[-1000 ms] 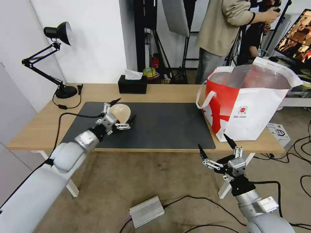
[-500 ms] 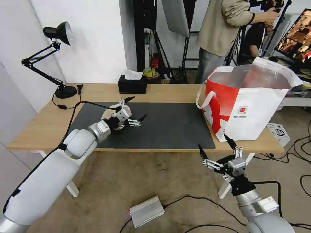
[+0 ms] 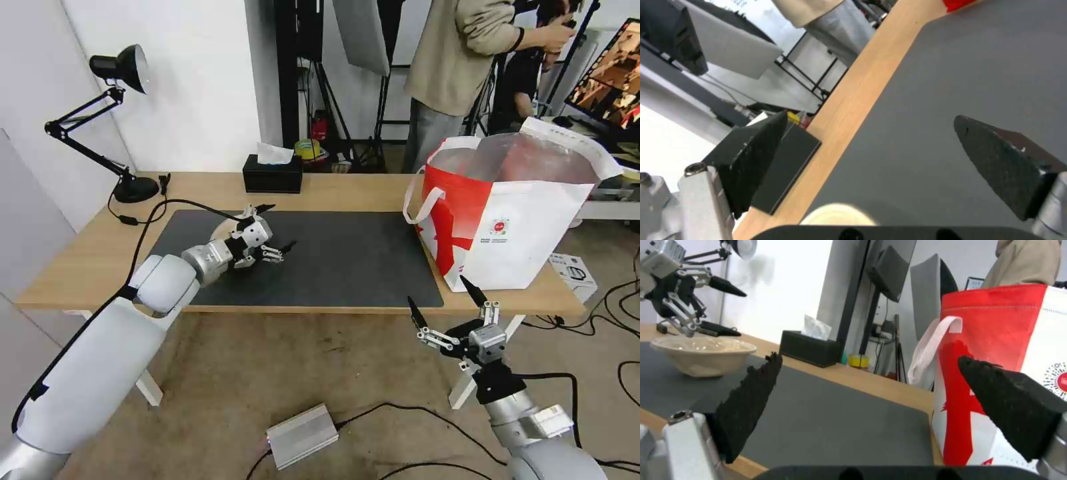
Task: Pick up the trash from the table and place it into the takeout bag.
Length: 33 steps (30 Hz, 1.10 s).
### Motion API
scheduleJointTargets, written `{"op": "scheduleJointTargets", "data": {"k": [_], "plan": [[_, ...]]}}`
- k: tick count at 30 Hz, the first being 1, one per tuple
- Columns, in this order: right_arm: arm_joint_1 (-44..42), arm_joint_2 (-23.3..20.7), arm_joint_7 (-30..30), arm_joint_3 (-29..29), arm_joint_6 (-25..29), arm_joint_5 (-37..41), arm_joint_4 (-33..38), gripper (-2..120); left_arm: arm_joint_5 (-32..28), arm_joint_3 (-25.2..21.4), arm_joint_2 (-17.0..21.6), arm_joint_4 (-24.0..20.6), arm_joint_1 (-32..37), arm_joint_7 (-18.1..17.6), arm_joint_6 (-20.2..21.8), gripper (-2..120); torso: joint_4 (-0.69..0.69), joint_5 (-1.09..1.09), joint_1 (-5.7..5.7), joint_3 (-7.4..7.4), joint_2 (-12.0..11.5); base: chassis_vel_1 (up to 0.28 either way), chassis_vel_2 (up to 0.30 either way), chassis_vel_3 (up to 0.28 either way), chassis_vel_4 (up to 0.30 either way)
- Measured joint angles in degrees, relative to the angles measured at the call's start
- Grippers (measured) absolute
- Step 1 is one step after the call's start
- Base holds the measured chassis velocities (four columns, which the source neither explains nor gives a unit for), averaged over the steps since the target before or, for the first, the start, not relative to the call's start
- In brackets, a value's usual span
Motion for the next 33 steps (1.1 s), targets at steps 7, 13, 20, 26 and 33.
{"op": "scheduleJointTargets", "data": {"k": [7,13,20,26,33], "plan": [[0.0,0.0,0.0,0.0,0.0,0.0,0.0,100,-0.23,-5.42,1.39,-2.26,5.91,0.08,-0.02,100,0.0,0.0,0.0,-0.01,0.0,0.0,0.0,0.0,0.0],[0.0,0.0,0.0,0.0,0.0,0.0,0.0,100,-0.35,-8.3,1.83,-3.19,9.32,0.17,-0.7,100,0.01,0.0,-0.01,-0.01,0.01,0.0,0.0,0.0,0.0],[0.0,0.0,0.0,0.0,0.0,0.0,0.0,100,-1.12,-12.22,2.02,-4.02,14.06,0.22,-2.55,100,0.01,0.0,-0.01,-0.01,0.01,0.0,0.0,0.0,0.0],[0.0,0.0,0.0,0.0,0.0,0.0,0.0,100,-1.59,-12.85,1.83,-4.28,15.45,0.22,-2.98,100,0.01,0.0,-0.01,-0.01,0.0,0.0,0.0,0.0,0.0],[0.0,0.0,0.0,0.0,0.0,0.0,0.0,100,-1.32,-13.68,1.68,-4.89,16.58,0.6,-2.94,100,0.0,0.0,-0.01,0.0,0.0,0.0,0.0,0.0,0.0]]}}
